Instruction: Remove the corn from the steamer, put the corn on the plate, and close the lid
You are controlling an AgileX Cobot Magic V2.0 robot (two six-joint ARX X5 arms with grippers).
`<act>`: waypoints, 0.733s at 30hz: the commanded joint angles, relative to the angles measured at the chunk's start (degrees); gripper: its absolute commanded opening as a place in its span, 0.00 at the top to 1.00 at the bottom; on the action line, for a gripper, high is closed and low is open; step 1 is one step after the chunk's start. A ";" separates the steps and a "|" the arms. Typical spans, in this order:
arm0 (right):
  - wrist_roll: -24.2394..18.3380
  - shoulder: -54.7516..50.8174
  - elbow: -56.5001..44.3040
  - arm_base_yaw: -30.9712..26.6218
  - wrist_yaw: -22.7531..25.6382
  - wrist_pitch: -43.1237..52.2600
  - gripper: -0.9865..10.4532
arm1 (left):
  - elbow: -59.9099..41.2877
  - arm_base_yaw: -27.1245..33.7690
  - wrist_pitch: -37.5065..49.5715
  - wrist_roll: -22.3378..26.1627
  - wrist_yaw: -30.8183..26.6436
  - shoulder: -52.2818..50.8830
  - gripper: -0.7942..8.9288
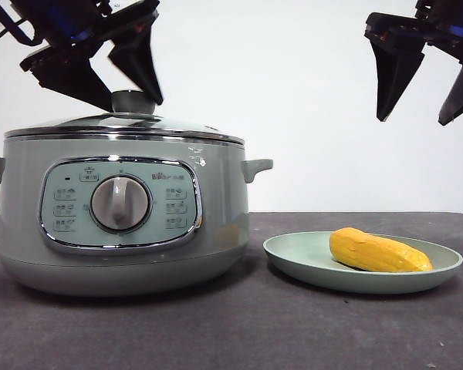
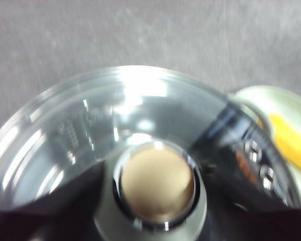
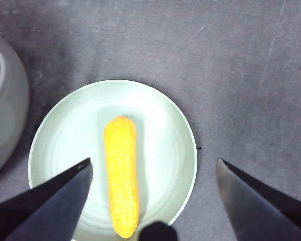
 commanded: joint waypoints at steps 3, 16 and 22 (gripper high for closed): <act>0.55 -0.11 -0.28 -0.02 -0.15 -0.04 0.56 | 0.28 0.04 0.94 -0.66 -0.02 -1.40 0.43; 0.11 -7.69 -0.33 0.15 -0.28 -2.10 0.81 | 0.28 -0.02 -11.69 0.68 0.09 -14.71 0.90; -0.28 -15.04 -4.28 1.31 -0.20 1.03 0.92 | 0.15 -1.31 -15.47 3.10 -5.20 -18.67 0.93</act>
